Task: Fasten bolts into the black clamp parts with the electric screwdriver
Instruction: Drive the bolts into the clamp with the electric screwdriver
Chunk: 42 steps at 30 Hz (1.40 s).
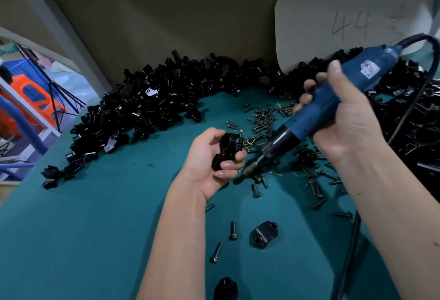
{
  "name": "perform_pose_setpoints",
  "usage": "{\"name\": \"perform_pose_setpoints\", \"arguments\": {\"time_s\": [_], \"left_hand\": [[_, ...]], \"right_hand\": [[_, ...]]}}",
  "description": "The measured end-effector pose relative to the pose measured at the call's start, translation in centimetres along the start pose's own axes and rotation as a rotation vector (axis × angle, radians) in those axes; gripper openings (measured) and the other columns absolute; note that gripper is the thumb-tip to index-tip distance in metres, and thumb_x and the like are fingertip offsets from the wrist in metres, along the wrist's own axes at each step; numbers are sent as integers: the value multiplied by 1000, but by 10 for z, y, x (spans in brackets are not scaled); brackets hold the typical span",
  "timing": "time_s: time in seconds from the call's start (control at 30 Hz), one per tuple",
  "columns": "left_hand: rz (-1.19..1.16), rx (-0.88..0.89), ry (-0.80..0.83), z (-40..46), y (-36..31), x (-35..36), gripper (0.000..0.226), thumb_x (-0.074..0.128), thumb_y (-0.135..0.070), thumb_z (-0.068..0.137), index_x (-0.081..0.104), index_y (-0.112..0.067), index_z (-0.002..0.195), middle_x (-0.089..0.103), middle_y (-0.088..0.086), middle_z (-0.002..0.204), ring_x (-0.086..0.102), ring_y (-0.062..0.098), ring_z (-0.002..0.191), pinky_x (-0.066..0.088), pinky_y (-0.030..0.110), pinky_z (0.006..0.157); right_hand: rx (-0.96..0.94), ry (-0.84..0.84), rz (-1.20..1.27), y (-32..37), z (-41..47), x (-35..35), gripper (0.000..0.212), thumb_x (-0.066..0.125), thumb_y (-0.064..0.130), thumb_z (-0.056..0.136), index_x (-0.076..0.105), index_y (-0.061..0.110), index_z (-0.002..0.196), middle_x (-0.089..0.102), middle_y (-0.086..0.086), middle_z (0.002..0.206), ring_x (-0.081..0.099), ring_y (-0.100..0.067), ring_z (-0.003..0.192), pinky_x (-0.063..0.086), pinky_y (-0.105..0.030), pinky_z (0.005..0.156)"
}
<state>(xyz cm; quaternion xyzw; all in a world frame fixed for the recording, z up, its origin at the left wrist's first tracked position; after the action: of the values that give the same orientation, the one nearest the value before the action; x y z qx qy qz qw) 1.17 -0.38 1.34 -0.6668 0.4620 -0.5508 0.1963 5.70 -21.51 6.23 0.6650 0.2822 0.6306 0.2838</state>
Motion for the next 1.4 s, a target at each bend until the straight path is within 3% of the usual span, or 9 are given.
{"name": "perform_pose_setpoints", "arguments": {"time_s": [0.1,0.33,0.47,0.7,0.87,0.97,1.07,1.17,1.4], "left_hand": [[4,-16,-38,1,0,-2,18,38,-31,99,37,-13,101,50,7,68,28,8,46,20,15,33],[-28,-8,-90,1,-2,-6,23,40,-31,98,34,-14,111,49,7,67,28,7,44,20,15,31],[-23,-18,-68,0,-3,-6,22,41,-31,96,33,-15,110,49,6,67,28,7,43,17,16,33],[-33,-7,-73,-2,-5,-11,18,43,-30,93,42,-12,98,49,7,66,28,7,43,19,16,31],[-6,-14,-57,-6,-7,-12,23,50,-30,85,45,-11,98,47,6,65,27,6,44,19,16,29],[116,-39,-81,-8,-7,-14,27,49,-37,98,42,-12,103,46,5,64,27,6,43,20,16,29],[328,-110,-58,-9,-6,-10,38,56,-48,101,43,-14,93,44,2,60,27,4,40,20,14,30],[497,-182,-11,-10,-5,-5,31,52,-42,104,43,-17,89,39,-1,57,25,3,38,18,13,29],[584,-234,-15,-12,-4,1,24,50,-39,105,45,-21,90,37,-2,56,26,3,38,16,12,32]], "right_hand": [[18,11,170,8,1,-5,63,56,60,97,60,4,126,68,-11,97,64,-26,86,57,-41,91],[74,-7,268,2,1,-4,56,44,54,107,57,7,134,50,-20,150,57,-32,131,53,-49,106],[90,-9,305,-1,2,-4,57,58,52,101,61,9,139,60,-16,127,63,-28,123,57,-47,100],[123,4,424,-2,9,-8,41,66,45,97,67,13,122,64,-15,132,67,-27,122,60,-47,89],[55,-7,391,2,6,-7,50,67,48,96,62,10,129,77,-20,104,74,-27,109,62,-44,81],[-24,-75,274,5,5,-2,63,61,56,97,53,8,137,76,-15,106,73,-20,89,61,-37,84],[-133,-142,159,9,1,4,40,78,34,93,55,7,112,66,-5,82,60,-13,68,54,-28,66],[-177,-207,85,13,0,1,38,80,14,89,50,9,111,61,-2,76,56,-12,61,48,-27,56],[-145,-207,116,15,0,1,37,77,17,91,44,13,107,53,0,70,48,-11,55,43,-25,51]]}}
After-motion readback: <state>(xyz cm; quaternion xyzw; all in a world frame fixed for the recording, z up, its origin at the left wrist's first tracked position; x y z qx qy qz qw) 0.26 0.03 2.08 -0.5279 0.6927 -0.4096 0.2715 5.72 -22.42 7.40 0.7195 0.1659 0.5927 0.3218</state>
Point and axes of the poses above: each hand's wrist, its own z-axis towards the middle knuckle, its own x-axis out of the palm, y = z × x, the point moved 1 cm from there along z, towards the middle knuckle
